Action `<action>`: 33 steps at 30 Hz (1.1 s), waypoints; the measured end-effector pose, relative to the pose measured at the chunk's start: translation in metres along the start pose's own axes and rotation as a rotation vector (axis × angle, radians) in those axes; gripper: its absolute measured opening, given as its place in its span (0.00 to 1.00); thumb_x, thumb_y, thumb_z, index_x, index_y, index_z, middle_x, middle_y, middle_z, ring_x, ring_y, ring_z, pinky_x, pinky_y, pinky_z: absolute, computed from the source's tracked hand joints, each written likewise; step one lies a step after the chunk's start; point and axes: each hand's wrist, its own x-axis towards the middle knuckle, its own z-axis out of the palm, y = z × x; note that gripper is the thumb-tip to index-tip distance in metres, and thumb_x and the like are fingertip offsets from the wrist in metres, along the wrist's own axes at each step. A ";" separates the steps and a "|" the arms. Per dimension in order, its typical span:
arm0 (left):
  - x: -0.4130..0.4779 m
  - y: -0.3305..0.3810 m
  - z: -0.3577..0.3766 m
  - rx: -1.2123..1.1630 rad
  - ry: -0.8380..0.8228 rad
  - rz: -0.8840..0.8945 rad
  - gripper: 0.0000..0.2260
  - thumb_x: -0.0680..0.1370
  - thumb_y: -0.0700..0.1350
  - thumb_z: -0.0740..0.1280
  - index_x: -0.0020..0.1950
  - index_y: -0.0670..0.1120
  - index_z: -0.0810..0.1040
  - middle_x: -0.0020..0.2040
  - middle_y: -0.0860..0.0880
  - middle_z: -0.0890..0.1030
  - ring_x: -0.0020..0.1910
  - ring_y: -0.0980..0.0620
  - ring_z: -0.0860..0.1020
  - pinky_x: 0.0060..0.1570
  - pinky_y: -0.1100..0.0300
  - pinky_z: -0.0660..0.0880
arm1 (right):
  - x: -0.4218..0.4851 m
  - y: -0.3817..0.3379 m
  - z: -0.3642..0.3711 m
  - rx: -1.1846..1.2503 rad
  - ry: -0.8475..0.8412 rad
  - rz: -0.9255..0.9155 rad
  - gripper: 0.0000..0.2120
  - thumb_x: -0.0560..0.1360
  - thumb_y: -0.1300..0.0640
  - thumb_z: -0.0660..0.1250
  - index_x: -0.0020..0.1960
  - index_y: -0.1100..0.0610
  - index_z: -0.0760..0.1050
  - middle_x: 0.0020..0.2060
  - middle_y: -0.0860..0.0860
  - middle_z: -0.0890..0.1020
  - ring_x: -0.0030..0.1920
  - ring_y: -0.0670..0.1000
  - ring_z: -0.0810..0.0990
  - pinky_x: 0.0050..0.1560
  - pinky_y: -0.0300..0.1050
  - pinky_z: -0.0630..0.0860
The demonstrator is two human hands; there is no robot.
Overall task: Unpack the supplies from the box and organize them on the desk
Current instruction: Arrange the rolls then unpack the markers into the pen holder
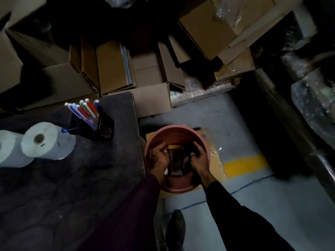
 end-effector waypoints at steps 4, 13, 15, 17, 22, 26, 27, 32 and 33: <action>-0.020 0.018 -0.010 -0.092 0.000 0.006 0.17 0.78 0.32 0.62 0.68 0.37 0.74 0.67 0.39 0.75 0.68 0.43 0.73 0.61 0.68 0.63 | -0.015 -0.008 -0.004 -0.031 0.066 0.009 0.23 0.74 0.73 0.59 0.63 0.55 0.77 0.62 0.54 0.81 0.65 0.54 0.77 0.66 0.40 0.68; -0.102 0.043 -0.094 -0.201 0.000 0.395 0.19 0.78 0.58 0.66 0.62 0.48 0.80 0.63 0.50 0.80 0.61 0.61 0.77 0.65 0.54 0.73 | -0.075 -0.034 0.009 0.126 0.128 -0.188 0.12 0.75 0.60 0.66 0.48 0.43 0.80 0.53 0.58 0.84 0.57 0.62 0.81 0.62 0.67 0.75; -0.124 0.034 -0.132 -0.235 0.038 0.486 0.21 0.77 0.65 0.61 0.63 0.57 0.78 0.64 0.54 0.80 0.65 0.57 0.76 0.67 0.50 0.72 | -0.105 -0.059 0.019 0.153 0.135 -0.219 0.16 0.78 0.63 0.66 0.49 0.40 0.80 0.52 0.58 0.84 0.56 0.62 0.82 0.60 0.60 0.77; -0.152 0.019 -0.188 -0.350 0.123 0.523 0.18 0.76 0.67 0.61 0.64 0.65 0.74 0.64 0.57 0.79 0.64 0.57 0.77 0.66 0.54 0.73 | -0.142 -0.083 0.038 0.151 0.090 -0.284 0.14 0.82 0.60 0.64 0.50 0.42 0.80 0.51 0.59 0.84 0.51 0.59 0.83 0.52 0.48 0.80; -0.196 -0.081 -0.348 -0.462 0.467 0.500 0.18 0.77 0.62 0.62 0.67 0.63 0.73 0.60 0.58 0.81 0.60 0.57 0.79 0.62 0.58 0.74 | -0.262 -0.131 0.121 0.106 -0.138 -0.434 0.10 0.81 0.47 0.62 0.54 0.50 0.79 0.45 0.41 0.84 0.44 0.31 0.79 0.48 0.23 0.72; -0.228 -0.189 -0.478 -0.187 0.895 0.390 0.12 0.80 0.58 0.59 0.59 0.60 0.78 0.61 0.53 0.81 0.64 0.56 0.76 0.70 0.65 0.63 | -0.348 -0.117 0.223 0.089 -0.349 -0.487 0.32 0.71 0.26 0.57 0.55 0.52 0.77 0.50 0.58 0.82 0.44 0.31 0.79 0.48 0.25 0.73; -0.236 -0.216 -0.509 -0.011 0.973 0.359 0.14 0.81 0.59 0.57 0.60 0.59 0.79 0.62 0.52 0.81 0.66 0.53 0.75 0.73 0.58 0.62 | -0.370 -0.113 0.250 0.046 -0.405 -0.526 0.33 0.72 0.25 0.55 0.55 0.52 0.77 0.52 0.58 0.82 0.47 0.34 0.79 0.53 0.26 0.72; -0.269 -0.314 -0.625 0.585 1.046 0.213 0.20 0.81 0.58 0.55 0.66 0.52 0.77 0.70 0.48 0.75 0.74 0.46 0.68 0.74 0.40 0.54 | -0.469 -0.102 0.357 -0.232 -0.627 -0.754 0.32 0.79 0.32 0.51 0.65 0.56 0.77 0.62 0.52 0.80 0.63 0.54 0.78 0.68 0.49 0.71; -0.271 -0.331 -0.643 0.618 1.027 0.152 0.22 0.80 0.59 0.55 0.69 0.53 0.76 0.72 0.48 0.73 0.75 0.45 0.66 0.74 0.39 0.51 | -0.488 -0.102 0.375 -0.274 -0.654 -0.800 0.30 0.81 0.36 0.53 0.67 0.56 0.75 0.64 0.53 0.79 0.65 0.54 0.77 0.70 0.49 0.70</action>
